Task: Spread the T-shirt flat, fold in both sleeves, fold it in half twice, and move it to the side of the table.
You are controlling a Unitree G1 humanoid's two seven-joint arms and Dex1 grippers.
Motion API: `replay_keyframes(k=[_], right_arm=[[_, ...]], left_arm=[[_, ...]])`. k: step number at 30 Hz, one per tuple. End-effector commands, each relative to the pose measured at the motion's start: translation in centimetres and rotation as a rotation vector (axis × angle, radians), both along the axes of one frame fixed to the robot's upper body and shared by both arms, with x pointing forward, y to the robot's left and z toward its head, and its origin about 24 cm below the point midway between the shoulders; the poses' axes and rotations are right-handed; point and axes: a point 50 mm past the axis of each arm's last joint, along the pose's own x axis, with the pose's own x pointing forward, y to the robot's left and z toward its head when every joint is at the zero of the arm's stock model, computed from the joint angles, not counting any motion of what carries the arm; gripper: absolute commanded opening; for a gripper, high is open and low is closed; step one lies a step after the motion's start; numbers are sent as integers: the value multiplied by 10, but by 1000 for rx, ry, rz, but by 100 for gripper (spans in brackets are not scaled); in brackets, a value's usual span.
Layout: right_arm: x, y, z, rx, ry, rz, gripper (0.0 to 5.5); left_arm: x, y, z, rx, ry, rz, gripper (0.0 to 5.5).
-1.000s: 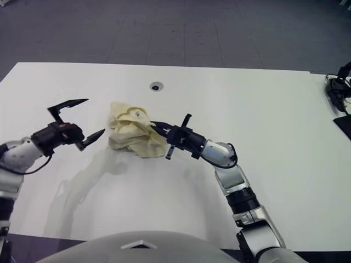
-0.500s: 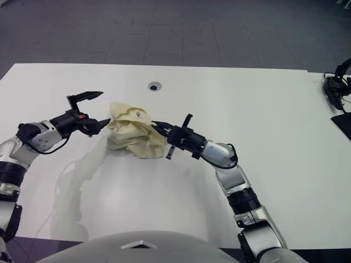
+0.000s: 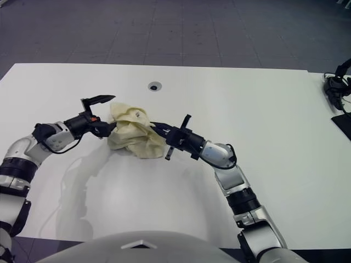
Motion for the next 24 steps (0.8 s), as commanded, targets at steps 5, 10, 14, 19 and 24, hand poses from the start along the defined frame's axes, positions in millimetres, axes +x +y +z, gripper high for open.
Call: replay_keyframes(k=[5, 10, 14, 19, 24], right_arm=[[0, 0, 1, -4, -8, 4, 0], [-1, 0, 0, -7, -7, 4, 0], [-1, -1, -1, -7, -5, 1, 0], [-2, 0, -1, -6, -5, 1, 0], [-2, 0, -1, -7, -7, 5, 0]], left_arm=[[2, -5, 3, -10, -6, -17, 420], [3, -3, 5, -5, -11, -13, 328], [4, -2, 6, -5, -14, -11, 263], [1, -10, -3, 6, 22, -40, 190], [1, -11, -6, 12, 34, -40, 107]])
